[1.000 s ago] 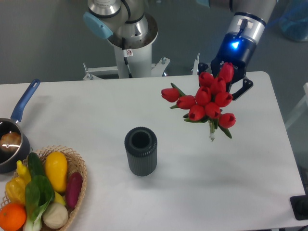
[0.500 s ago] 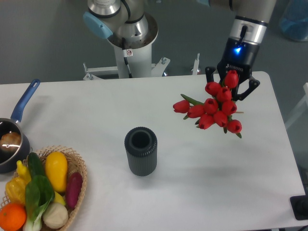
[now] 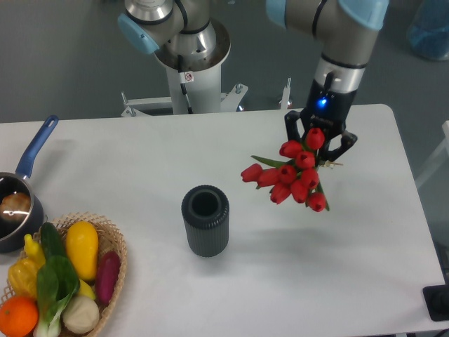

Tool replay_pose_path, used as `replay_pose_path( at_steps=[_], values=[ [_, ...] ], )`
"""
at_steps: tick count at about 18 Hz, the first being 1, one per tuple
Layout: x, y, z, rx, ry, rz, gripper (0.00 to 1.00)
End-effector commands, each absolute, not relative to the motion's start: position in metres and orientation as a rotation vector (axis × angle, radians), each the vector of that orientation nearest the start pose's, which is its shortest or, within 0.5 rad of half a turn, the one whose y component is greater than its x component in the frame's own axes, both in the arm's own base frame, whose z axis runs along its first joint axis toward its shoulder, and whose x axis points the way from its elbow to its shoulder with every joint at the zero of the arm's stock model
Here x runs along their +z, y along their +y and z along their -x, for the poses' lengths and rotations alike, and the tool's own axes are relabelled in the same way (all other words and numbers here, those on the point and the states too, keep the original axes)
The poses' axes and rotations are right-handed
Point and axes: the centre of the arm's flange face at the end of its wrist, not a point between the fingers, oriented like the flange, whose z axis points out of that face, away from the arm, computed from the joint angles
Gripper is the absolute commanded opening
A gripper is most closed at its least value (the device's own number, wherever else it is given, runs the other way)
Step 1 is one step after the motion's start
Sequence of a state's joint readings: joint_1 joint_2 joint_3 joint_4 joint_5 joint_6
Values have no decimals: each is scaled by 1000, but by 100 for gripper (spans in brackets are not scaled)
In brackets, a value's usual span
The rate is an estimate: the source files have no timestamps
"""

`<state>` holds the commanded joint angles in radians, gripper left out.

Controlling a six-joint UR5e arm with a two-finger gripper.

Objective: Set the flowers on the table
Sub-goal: 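Carry the tulip bouquet toward the grey vase, lowering slightly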

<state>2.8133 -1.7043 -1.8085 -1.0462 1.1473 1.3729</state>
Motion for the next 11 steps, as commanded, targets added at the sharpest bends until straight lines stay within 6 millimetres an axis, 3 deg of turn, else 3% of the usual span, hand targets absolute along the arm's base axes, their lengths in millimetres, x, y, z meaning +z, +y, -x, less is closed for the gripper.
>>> replay_pose_path(
  at_steps=[3,11],
  values=[
    [357,335,450,45,223,2735,39],
    [341,351,438,67,320,2877,39]
  ],
)
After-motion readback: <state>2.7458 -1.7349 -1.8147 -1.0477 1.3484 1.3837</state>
